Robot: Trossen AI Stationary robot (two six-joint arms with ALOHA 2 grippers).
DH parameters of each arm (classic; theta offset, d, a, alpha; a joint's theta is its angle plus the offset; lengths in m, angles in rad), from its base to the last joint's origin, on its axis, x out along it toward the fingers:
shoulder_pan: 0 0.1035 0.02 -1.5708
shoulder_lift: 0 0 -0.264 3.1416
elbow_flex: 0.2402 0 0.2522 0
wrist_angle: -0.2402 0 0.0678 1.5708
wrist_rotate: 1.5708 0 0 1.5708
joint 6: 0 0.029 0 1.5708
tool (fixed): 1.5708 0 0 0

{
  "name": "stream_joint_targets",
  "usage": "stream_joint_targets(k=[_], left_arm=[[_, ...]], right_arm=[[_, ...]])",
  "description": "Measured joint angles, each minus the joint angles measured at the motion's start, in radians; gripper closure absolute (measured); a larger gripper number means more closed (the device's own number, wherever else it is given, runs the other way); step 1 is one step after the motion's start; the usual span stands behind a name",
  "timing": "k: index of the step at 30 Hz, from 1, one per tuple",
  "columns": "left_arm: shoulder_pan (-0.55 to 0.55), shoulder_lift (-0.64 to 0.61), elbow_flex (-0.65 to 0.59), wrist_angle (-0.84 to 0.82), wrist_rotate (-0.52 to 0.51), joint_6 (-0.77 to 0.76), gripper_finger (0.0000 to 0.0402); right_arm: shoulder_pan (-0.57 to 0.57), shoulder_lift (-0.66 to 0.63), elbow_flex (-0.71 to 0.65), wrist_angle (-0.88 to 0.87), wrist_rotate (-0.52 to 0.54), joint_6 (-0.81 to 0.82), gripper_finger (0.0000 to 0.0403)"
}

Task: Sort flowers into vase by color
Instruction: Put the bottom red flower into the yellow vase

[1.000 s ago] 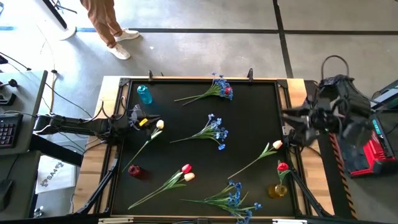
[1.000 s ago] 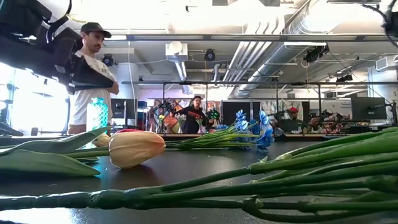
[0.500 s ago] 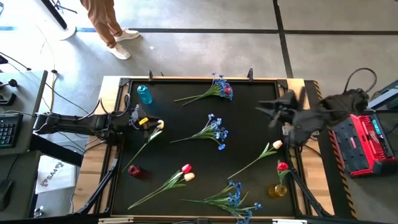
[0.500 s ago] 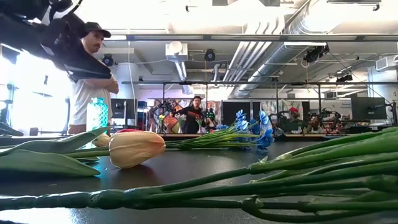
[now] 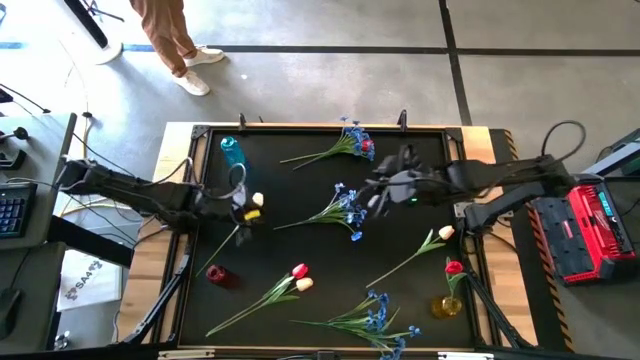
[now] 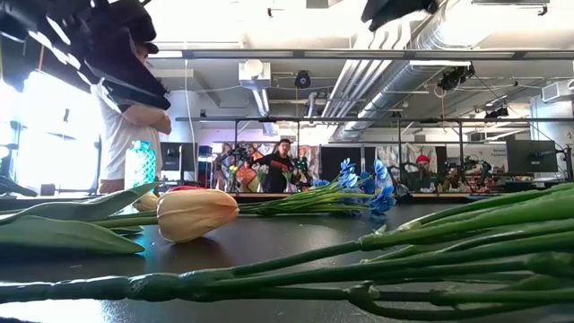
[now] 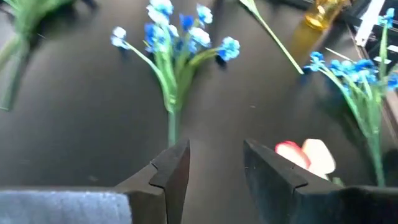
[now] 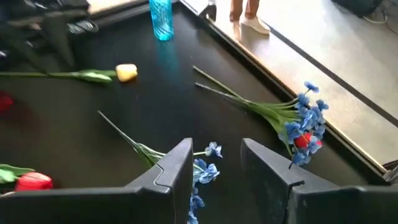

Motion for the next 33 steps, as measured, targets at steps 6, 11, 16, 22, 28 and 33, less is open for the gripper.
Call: stream_joint_targets(k=[6,11,16,22,28,33], left_arm=[[-0.107,0.154,0.087,-0.015,0.016,-0.142,0.0275],[-0.198,0.288,0.148,-0.066,0.033,-0.272,0.0275],[-0.272,0.406,0.198,-0.154,0.057,-0.387,0.0275],[-0.327,0.5,0.242,-0.212,0.082,-0.449,0.0276],[-0.343,0.564,0.252,-0.208,0.122,-0.481,0.0276],[-0.362,0.627,0.252,-0.171,0.178,-0.51,0.0276]], right_arm=[[-0.053,0.098,0.0,0.002,-0.05,-0.009,0.0279],[-0.102,0.17,0.0,0.004,-0.074,-0.022,0.0279],[-0.137,0.214,0.0,0.011,-0.088,-0.052,0.0279],[-0.159,0.224,0.0,0.028,-0.093,-0.086,0.0279],[-0.169,0.224,0.0,0.027,-0.093,-0.097,0.0279],[-0.169,0.224,0.0,0.025,-0.093,-0.102,0.0279]])
